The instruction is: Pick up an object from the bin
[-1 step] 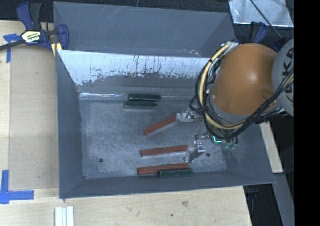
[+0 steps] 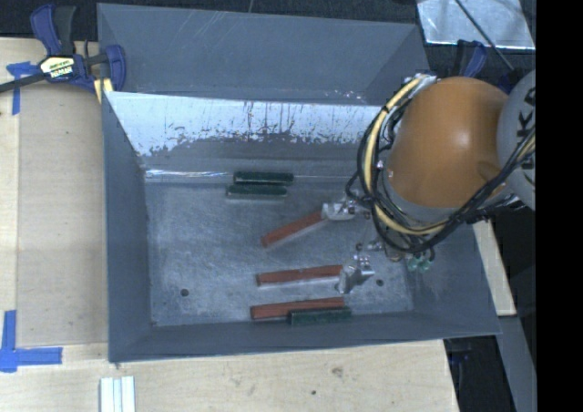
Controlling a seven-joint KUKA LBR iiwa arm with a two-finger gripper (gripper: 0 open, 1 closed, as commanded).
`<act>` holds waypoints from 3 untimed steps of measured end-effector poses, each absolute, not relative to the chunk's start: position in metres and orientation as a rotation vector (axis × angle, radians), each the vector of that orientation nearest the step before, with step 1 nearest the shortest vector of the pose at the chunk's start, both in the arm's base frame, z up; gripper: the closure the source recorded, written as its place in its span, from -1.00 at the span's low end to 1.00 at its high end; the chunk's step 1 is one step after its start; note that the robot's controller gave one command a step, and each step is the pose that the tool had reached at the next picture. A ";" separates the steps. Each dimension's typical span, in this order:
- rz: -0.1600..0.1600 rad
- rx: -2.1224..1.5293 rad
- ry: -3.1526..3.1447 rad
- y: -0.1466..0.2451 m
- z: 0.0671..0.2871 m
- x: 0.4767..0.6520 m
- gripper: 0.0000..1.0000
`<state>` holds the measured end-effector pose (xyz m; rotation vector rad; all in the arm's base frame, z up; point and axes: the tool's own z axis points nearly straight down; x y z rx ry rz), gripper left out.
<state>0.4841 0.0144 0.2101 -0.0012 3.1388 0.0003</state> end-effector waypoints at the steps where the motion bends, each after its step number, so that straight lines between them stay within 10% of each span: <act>1: -0.001 -0.104 3.132 0.012 0.150 0.485 -1.00; 2: 0.001 0.109 3.106 0.019 0.078 0.519 1.00; 3: 0.001 0.109 3.106 0.019 0.078 0.519 1.00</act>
Offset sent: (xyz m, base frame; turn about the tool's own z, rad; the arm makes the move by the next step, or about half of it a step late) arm 0.0249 0.0064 -0.1401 0.0676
